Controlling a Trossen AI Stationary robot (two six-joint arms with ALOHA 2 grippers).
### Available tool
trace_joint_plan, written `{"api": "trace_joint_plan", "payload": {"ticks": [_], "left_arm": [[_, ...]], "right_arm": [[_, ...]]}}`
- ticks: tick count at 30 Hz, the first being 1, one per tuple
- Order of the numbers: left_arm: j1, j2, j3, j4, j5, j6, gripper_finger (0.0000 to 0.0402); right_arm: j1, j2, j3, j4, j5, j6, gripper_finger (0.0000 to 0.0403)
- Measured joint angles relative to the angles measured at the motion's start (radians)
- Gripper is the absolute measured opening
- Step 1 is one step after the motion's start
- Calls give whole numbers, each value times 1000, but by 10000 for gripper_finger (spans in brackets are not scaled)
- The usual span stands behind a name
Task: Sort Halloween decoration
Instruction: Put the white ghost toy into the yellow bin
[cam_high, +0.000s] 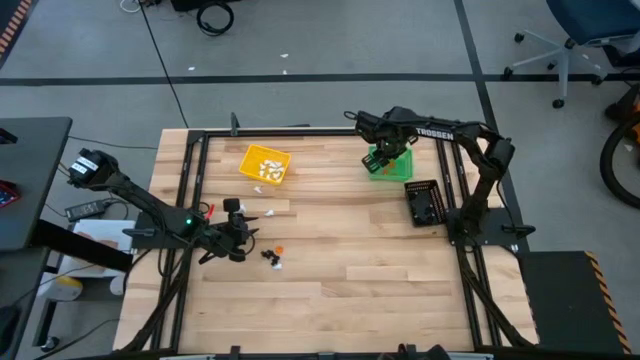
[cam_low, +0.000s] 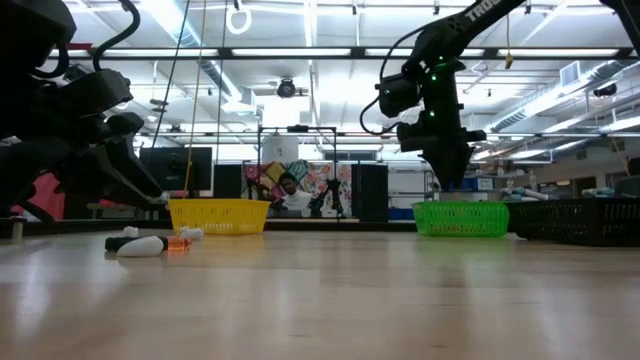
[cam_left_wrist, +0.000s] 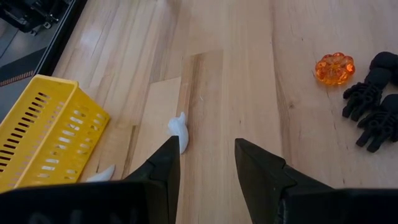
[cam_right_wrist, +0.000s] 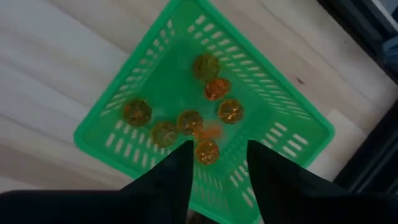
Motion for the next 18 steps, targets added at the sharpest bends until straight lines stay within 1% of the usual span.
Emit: {"api": "trace_joint_plan", "payload": {"ticks": [5,6,8,11,12,14,15,17,18], "left_arm": [[0,0,0,0,-12,-4,128],[0,0,0,-1,-38,-16,128],[0,0,3,-9,-128,-58,128],[7,0,51,-77,-267,-123,127],[19,-1,81,-114,-292,-142,127],[64,-1,153,-217,-296,-185,127],[92,-1,188,-273,-281,-215,127],[163,-1,244,-358,-218,-280,127],[206,-1,259,-381,-177,-305,127]], "right_arm": [[-1,0,0,0,0,-30,189],[-2,-1,0,0,0,-37,195],[12,-14,2,13,18,-37,203],[72,-72,6,124,104,-73,204],[97,-93,6,166,135,-93,202],[145,-130,6,255,199,-131,199],[170,-149,4,313,220,-154,198],[214,-177,-16,452,222,-216,197],[235,-182,-28,518,201,-250,197]]}}
